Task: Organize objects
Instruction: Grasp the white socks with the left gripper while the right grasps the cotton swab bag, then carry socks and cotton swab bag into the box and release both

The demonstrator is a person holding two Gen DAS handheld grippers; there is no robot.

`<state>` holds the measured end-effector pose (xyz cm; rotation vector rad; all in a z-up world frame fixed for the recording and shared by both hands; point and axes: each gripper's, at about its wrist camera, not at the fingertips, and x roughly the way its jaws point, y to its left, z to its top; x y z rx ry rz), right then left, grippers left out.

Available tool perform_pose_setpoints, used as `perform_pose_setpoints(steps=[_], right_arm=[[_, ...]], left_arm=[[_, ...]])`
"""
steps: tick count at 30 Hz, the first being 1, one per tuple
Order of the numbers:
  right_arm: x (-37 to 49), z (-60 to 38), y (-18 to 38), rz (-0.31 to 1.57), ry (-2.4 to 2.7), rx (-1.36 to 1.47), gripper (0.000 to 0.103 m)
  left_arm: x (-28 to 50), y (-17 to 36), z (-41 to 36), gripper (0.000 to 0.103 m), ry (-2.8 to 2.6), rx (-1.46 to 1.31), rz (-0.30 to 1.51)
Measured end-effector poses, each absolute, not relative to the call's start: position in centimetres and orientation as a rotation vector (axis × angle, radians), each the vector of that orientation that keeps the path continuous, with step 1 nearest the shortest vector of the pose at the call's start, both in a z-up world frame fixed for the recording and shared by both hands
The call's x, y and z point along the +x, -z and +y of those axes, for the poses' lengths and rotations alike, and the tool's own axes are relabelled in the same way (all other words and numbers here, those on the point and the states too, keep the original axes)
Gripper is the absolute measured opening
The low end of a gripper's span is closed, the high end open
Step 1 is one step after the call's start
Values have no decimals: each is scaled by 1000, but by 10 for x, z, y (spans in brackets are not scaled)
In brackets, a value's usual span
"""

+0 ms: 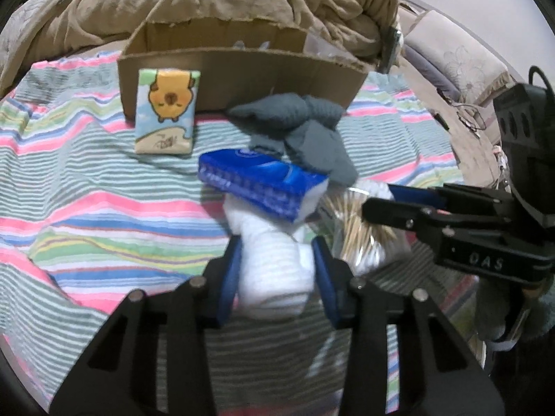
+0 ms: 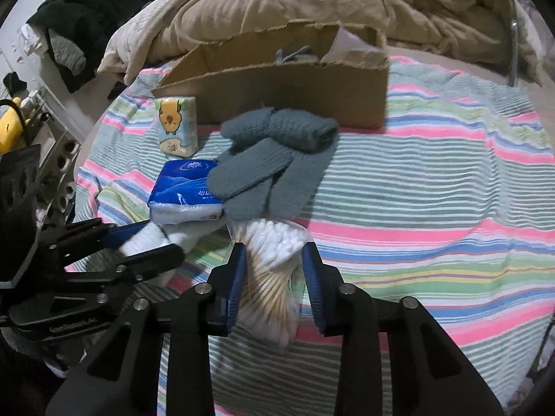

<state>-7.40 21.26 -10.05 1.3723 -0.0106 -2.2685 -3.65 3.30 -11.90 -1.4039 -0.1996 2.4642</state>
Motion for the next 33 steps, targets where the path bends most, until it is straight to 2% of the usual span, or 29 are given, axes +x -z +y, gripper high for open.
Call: perform_pose_setpoints(steps=[16,33], right_arm=[[-69,227,57,27,2393,1257,34],[-86,209,14,73,2424,1108,30]], left_arm=[[-18,68,15,41,-2563,-1282,-233],[-40,32,1,41,-2692,-1186,-223]])
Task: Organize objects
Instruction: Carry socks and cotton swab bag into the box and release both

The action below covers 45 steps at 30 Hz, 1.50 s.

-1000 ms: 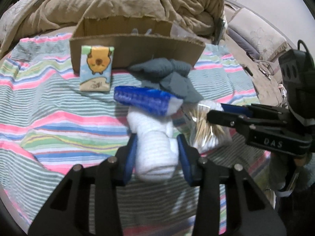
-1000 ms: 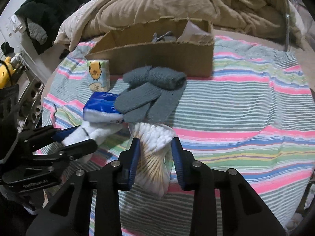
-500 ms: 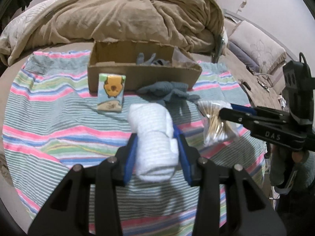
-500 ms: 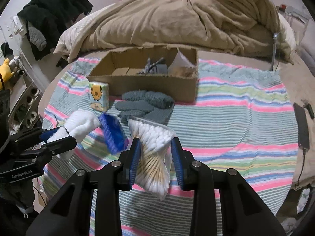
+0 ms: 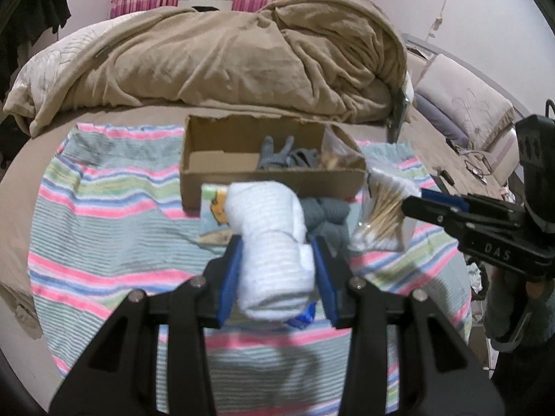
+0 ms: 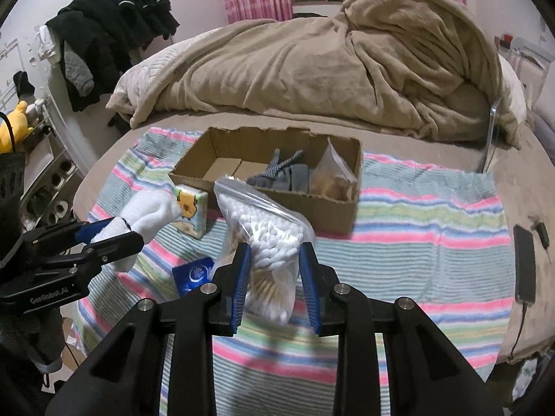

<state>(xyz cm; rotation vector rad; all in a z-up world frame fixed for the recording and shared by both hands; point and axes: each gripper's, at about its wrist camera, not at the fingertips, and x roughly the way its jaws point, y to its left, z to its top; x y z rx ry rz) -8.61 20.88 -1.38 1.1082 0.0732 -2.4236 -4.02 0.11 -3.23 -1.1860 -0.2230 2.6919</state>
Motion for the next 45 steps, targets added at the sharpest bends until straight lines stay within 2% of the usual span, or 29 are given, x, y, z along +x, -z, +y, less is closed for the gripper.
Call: perform_pose_setpoints(steps=[23,45], right_arm=[[-130,194,-7,80,2428,1032,28],[-200,142,5,122,2367,1017,27]], left_arm=[[-88,17,-18,41,-2743,-1109,-246],[-165,38,-37,41,-2772,-1111,-231]])
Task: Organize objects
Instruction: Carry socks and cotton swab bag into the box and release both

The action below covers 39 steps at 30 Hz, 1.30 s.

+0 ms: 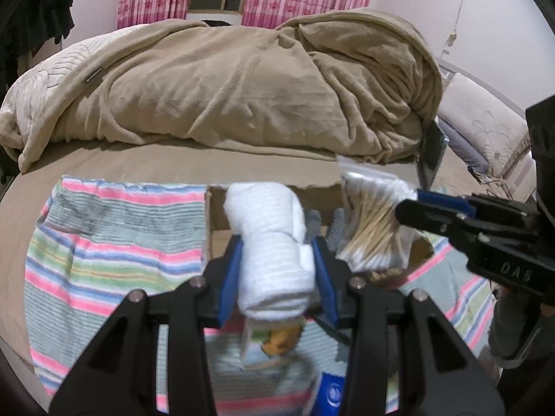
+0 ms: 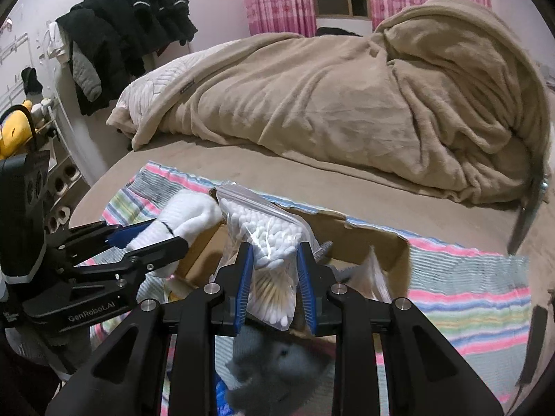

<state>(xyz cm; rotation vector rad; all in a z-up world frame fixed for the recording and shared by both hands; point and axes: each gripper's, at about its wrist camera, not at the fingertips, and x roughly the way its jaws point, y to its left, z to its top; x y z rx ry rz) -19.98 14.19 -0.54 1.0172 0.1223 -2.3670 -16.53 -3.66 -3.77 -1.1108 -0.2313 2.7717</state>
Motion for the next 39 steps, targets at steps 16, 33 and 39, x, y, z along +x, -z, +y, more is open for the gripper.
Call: perform_pose_setpoints(steps=[16,33,39], right_arm=[[-247,102,56,163,2301,1111,27],[-246,108,55,149,2315,1115,53],[-229,118,41,138,2341,1088,62]], left_arm=[[-212,84,-53,42,-2704,-1200,-278],[-203,74,-47,56,-2727,-1227,-260],[-186,59,-46,56,-2745,-1212,-257]])
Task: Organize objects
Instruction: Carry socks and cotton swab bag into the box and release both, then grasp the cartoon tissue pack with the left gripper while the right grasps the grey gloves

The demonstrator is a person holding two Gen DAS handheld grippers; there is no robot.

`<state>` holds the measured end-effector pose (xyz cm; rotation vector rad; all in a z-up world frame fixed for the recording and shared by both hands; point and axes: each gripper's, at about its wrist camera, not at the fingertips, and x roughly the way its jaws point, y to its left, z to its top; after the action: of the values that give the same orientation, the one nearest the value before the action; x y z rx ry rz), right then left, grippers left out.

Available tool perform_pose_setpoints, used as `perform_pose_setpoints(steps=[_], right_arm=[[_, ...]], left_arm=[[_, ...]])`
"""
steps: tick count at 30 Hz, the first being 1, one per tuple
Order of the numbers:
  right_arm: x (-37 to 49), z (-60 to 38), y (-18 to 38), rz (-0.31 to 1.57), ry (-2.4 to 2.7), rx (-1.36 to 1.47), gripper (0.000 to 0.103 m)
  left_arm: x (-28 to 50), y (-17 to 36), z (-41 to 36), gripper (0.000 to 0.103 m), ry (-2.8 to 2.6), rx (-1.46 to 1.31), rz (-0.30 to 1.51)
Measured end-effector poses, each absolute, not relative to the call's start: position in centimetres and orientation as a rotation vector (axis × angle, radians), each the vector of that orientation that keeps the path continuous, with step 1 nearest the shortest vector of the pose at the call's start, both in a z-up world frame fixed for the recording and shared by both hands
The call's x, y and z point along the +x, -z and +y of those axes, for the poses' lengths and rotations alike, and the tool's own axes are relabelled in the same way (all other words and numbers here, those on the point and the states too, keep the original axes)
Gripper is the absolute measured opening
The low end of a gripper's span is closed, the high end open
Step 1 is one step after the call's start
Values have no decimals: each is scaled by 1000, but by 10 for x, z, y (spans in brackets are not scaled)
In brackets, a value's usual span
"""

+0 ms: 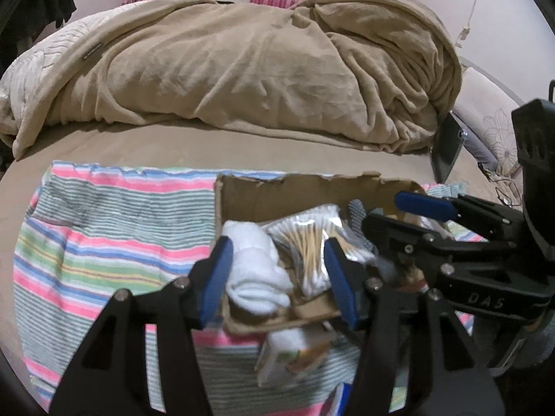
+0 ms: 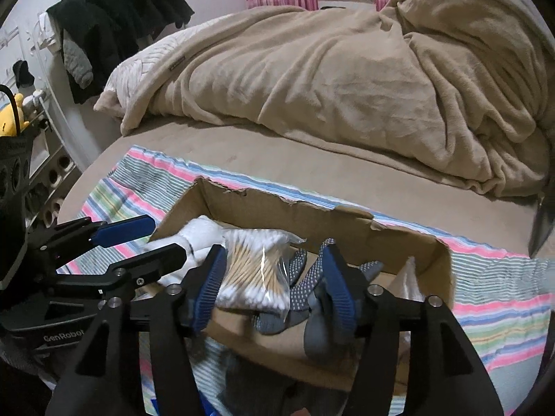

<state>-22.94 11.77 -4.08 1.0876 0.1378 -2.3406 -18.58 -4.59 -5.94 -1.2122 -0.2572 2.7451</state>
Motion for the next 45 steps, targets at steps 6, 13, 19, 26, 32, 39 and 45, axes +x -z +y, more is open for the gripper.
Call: perform_pose_setpoints(steps=[6,13,19,26,32,39,45], right_arm=[[-208,131,25,133,2368,1061,65],[-180,149,11,125,2400,1044,67],[-159,165,6,117,2421,1042,68],[-137,179,6,102,2439,1051,68],[-126,187,12,88,2440,1072,68],[-119,195,27,69,2432,1114,68],[-121,199,43,62,2418,1159,68]], left_arm=[[-163,41,-40,57,-2754,-1176,-251],[-134,25,-30,75,-2756,-1137,-259],[-112,18,-22,75,-2746,-1125,-256],[-92,20,-15,76,-2728,-1141,-262],[-78,28,-11,76,-2713,-1164,-266],[-71,45,-8,76,-2701,-1222,-266],[-73,66,-4,76,-2709,-1286,-212]])
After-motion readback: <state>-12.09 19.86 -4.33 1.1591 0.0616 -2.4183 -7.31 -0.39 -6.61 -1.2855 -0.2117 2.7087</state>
